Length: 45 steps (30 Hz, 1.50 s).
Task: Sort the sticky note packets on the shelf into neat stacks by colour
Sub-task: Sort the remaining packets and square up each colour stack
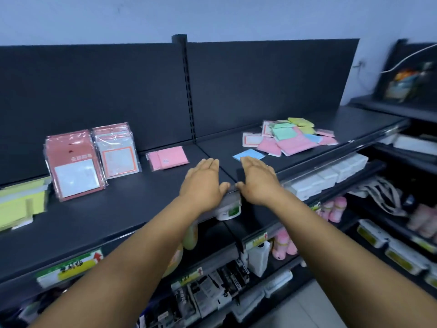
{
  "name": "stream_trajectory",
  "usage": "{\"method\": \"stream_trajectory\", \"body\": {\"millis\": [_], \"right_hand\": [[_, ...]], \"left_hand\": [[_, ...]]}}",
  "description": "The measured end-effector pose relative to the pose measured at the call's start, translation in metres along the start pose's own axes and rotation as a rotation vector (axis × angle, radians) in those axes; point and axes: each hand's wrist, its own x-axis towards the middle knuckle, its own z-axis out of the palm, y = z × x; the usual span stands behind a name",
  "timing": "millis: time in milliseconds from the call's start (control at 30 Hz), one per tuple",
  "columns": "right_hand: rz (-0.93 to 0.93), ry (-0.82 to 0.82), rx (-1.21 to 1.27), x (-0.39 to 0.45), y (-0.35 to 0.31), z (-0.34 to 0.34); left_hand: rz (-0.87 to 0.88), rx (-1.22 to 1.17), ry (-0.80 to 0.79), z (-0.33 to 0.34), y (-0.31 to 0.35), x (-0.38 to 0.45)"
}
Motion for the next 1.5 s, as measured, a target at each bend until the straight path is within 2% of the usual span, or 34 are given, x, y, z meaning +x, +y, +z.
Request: {"method": "stream_trajectory", "body": {"millis": [533,700,900,1167,1333,1500], "right_hand": [[0.231,0.063,-0.048,0.067,0.084,-0.012],[0.261,0.083,-0.036,0.085,0.115,-0.017],[0.233,0.032,-0.073,0.115,0.161,-0.022],[0.251,-0.026,-0.097,0.157,0.218,-0.031],[0.221,-0.004,-0.091,0.171,0.228,-0.035],[0.226,0.008,0.049,0.175,0.226,-0.041]], "left_hand": [[0.244,-0.080,-0.044,0.041,0.041,0.126],[0.249,-0.086,-0.072,0.056,0.058,0.155],[0.172,-0.086,-0.104,0.079,0.080,0.193],[-0.083,0.082,-0.184,0.088,0.117,0.228],[-0.204,0.078,-0.093,0.092,0.130,0.234],[-0.276,-0.094,-0.001,0.083,0.140,0.231]]}}
